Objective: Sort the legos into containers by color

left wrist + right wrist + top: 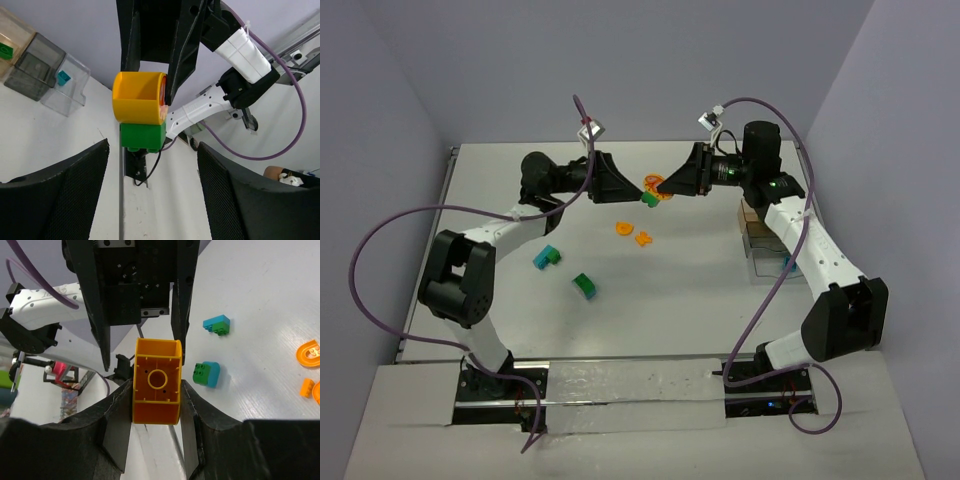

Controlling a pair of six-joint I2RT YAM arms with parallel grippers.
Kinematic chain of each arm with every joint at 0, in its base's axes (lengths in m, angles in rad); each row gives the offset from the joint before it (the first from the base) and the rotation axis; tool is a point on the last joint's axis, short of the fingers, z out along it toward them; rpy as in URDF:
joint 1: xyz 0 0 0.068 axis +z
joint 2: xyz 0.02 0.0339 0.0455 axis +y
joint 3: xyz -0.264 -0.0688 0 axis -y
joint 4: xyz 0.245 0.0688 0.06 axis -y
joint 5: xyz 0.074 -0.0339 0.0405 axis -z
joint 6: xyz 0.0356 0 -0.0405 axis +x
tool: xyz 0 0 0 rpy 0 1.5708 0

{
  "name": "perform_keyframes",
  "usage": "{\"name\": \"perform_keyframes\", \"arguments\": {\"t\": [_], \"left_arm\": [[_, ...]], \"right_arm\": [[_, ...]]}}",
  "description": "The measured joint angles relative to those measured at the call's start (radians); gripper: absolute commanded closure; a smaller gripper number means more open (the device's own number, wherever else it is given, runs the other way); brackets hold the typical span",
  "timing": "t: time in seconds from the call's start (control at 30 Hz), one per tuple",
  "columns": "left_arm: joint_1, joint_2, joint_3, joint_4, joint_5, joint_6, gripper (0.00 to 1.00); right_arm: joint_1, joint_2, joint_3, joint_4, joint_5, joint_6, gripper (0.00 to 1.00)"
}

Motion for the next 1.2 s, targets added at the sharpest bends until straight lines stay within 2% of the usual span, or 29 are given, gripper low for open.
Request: {"name": "perform_keyframes", "arguments": {"t": [0.3, 0.63, 0.77, 0.87, 1.07, 1.13, 1.2], "left_arm": [[-0.028, 0.0, 0.0, -0.01, 0.017, 0.013, 0.41], [-0.035, 0.0, 0.0, -0.012, 0.034, 0.007, 0.75], [-0.039, -0.003, 0.0, -0.048, 0.019, 0.051, 0.87], [-0.043, -0.025, -0.009, -0.146, 0.031, 0.146, 0.93], [-0.035, -0.086, -0.022, -0.469, 0.032, 0.432, 0.99], [-0.035, -0.098, -0.023, -0.543, 0.026, 0.506, 1.0], [-0.035, -0.107, -0.022, -0.639, 0.001, 0.599, 1.0]], "right_arm": [[0.027, 0.001, -0.001, 0.021, -0.02, 0.003, 1.0], [0.039, 0.003, 0.0, 0.019, -0.027, -0.007, 1.0], [0.014, 0.01, 0.0, 0.024, -0.046, 0.015, 1.0], [-0.067, 0.019, -0.004, 0.055, -0.072, 0.066, 1.0], [-0.365, 0.002, -0.073, 0.128, -0.091, 0.121, 1.0], [-0.446, -0.011, -0.09, 0.08, -0.088, 0.092, 1.0], [-0.506, -0.018, -0.069, -0.074, -0.052, -0.044, 1.0]]}}
